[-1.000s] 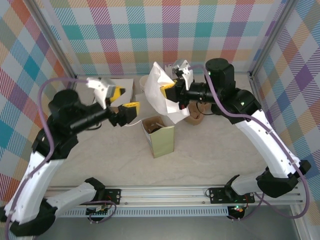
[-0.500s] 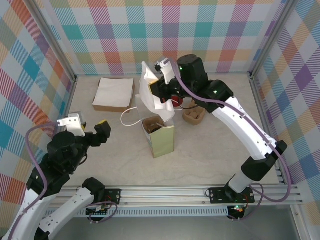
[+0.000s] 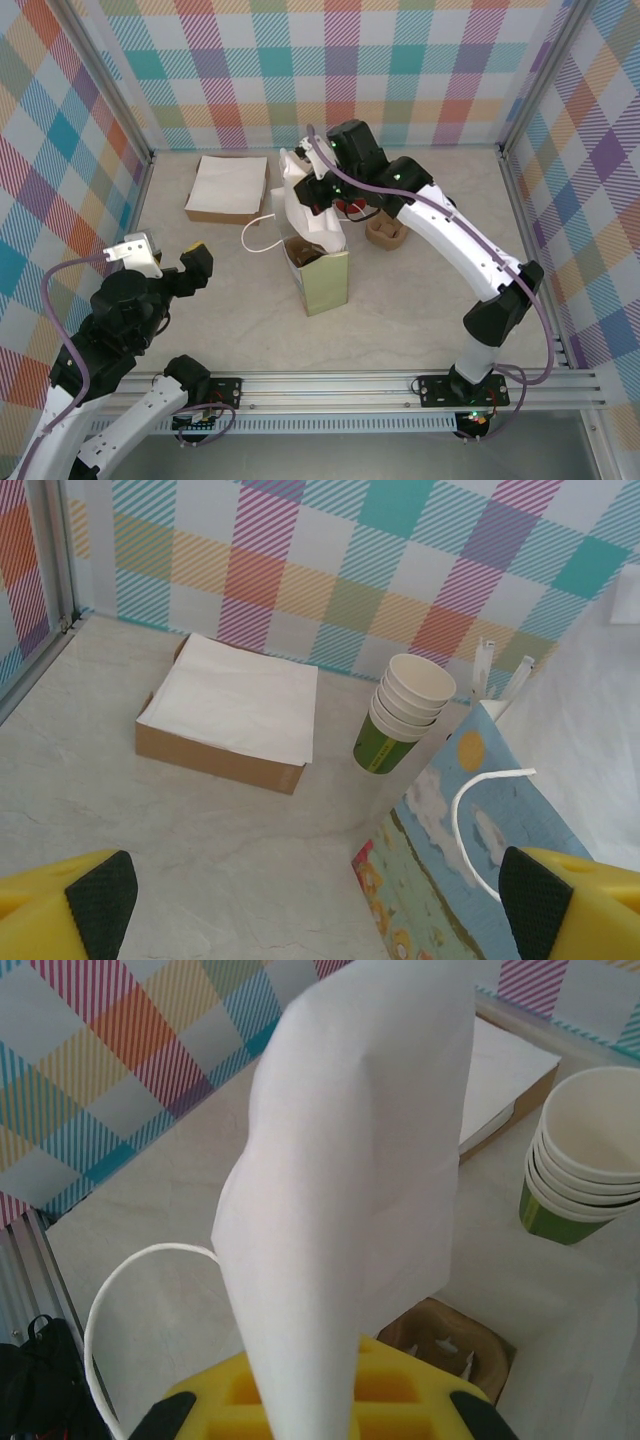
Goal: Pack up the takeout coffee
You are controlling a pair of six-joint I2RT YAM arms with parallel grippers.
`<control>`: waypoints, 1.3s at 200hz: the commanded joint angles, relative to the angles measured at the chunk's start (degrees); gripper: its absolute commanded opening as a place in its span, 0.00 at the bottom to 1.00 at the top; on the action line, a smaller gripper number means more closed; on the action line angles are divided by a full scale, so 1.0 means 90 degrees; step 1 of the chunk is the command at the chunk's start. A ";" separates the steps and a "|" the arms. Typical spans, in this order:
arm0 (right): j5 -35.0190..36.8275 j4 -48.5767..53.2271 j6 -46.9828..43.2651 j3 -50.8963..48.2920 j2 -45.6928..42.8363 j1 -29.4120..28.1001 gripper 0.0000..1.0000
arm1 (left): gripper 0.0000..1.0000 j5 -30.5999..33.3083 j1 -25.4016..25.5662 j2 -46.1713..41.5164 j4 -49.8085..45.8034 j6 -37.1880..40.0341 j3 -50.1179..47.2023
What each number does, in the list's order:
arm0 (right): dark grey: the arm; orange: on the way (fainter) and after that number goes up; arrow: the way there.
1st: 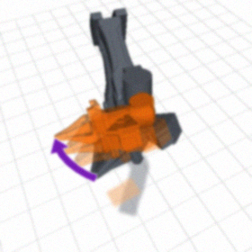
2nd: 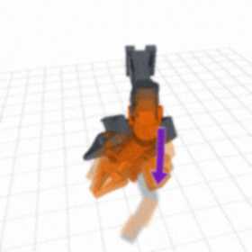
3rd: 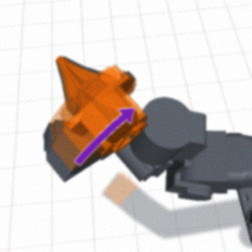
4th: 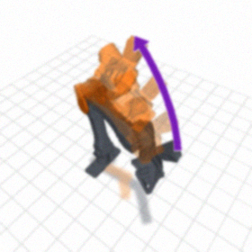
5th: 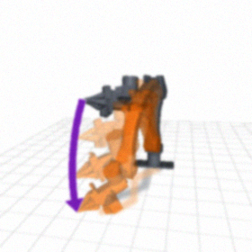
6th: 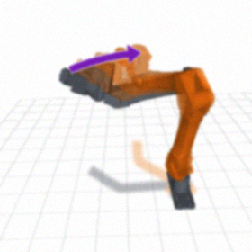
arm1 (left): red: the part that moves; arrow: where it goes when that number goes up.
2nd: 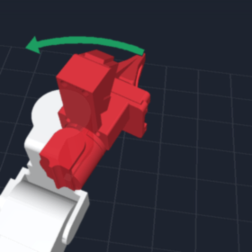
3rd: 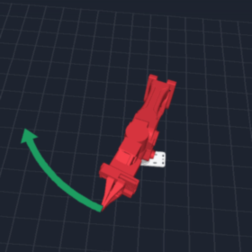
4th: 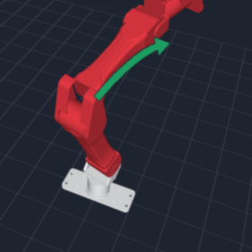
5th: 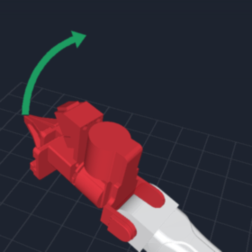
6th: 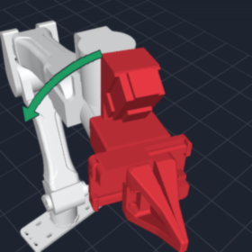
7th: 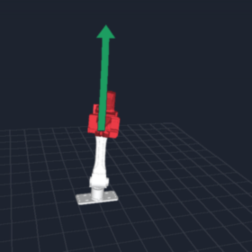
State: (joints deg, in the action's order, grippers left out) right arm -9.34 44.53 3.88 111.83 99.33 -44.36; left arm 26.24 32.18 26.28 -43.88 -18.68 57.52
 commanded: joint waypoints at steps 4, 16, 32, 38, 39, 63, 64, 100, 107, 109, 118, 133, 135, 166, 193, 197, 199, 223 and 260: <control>-0.0229 0.0052 0.0057 -0.0134 0.0071 -0.0042 0.00 | 0.95 0.0085 0.0067 0.0028 -0.0047 -0.0081 -0.0080; -0.0222 0.0037 0.0074 -0.0209 0.0118 -0.0042 0.00 | 0.95 0.0091 0.0070 0.0035 -0.0045 -0.0076 -0.0089; -0.0246 0.0005 0.0104 -0.0305 0.0165 -0.0052 0.00 | 0.95 0.0086 0.0064 0.0039 -0.0037 -0.0084 -0.0085; -0.0251 -0.0005 0.0114 -0.0339 0.0192 -0.0059 0.00 | 0.96 0.0083 0.0068 0.0055 -0.0037 -0.0086 -0.0091; -0.0251 -0.0001 0.0115 -0.0343 0.0193 -0.0060 0.00 | 0.96 0.0083 0.0072 0.0051 -0.0032 -0.0085 -0.0091; -0.0251 -0.0004 0.0133 -0.0466 0.0298 -0.0093 0.02 | 0.96 0.0073 0.0067 0.0077 -0.0032 -0.0102 -0.0083; -0.0256 -0.0006 0.0134 -0.0479 0.0305 -0.0092 0.02 | 0.96 0.0068 0.0067 0.0077 -0.0029 -0.0102 -0.0078; -0.0212 -0.0033 0.0174 -0.0703 0.0448 -0.0164 0.03 | 0.96 0.0087 0.0071 0.0089 -0.0047 -0.0113 -0.0091; -0.0203 -0.0041 0.0183 -0.0748 0.0475 -0.0178 0.03 | 0.96 0.0099 0.0065 0.0087 -0.0047 -0.0112 -0.0086; -0.0202 -0.0052 0.0184 -0.0759 0.0482 -0.0183 0.03 | 0.96 0.0101 0.0069 0.0087 -0.0047 -0.0112 -0.0083; -0.0192 -0.0079 0.0197 -0.0812 0.0512 -0.0200 0.03 | 0.96 0.0112 0.0071 0.0092 -0.0047 -0.0113 -0.0090; -0.0138 -0.0089 0.0218 -0.0867 0.0578 -0.0225 0.03 | 0.96 0.0119 0.0067 0.0097 -0.0056 -0.0116 -0.0090; -0.0135 -0.0098 0.0224 -0.0864 0.0588 -0.0227 0.03 | 0.96 0.0121 0.0069 0.0095 -0.0056 -0.0113 -0.0092; -0.0011 -0.0012 0.0228 -0.0863 0.0794 -0.0281 0.04 | 0.96 0.0132 0.0068 0.0087 -0.0069 -0.0122 -0.0098; 0.0107 0.0113 0.0185 -0.0832 0.0974 -0.0329 0.04 | 0.96 0.0168 0.0068 0.0079 -0.0090 -0.0123 -0.0110; 0.0124 0.0154 0.0176 -0.0821 0.0992 -0.0326 0.05 | 0.96 0.0165 0.0067 0.0086 -0.0086 -0.0122 -0.0108; 0.0133 0.0158 0.0175 -0.0816 0.1006 -0.0333 0.05 | 0.96 0.0167 0.0069 0.0087 -0.0086 -0.0122 -0.0108; 0.0197 0.0235 0.0145 -0.0803 0.1026 -0.0357 0.09 | 0.97 0.0179 0.0067 0.0087 -0.0100 -0.0122 -0.0116; 0.0293 0.0380 0.0058 -0.0564 0.0926 -0.0364 0.30 | 0.97 0.0174 0.0068 0.0089 -0.0076 -0.0132 -0.0134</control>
State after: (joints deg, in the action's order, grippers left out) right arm -7.75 45.19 5.19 104.47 108.05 -47.31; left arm 26.70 32.18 26.79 -44.82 -18.92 57.06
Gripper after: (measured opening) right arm 0.227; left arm 0.967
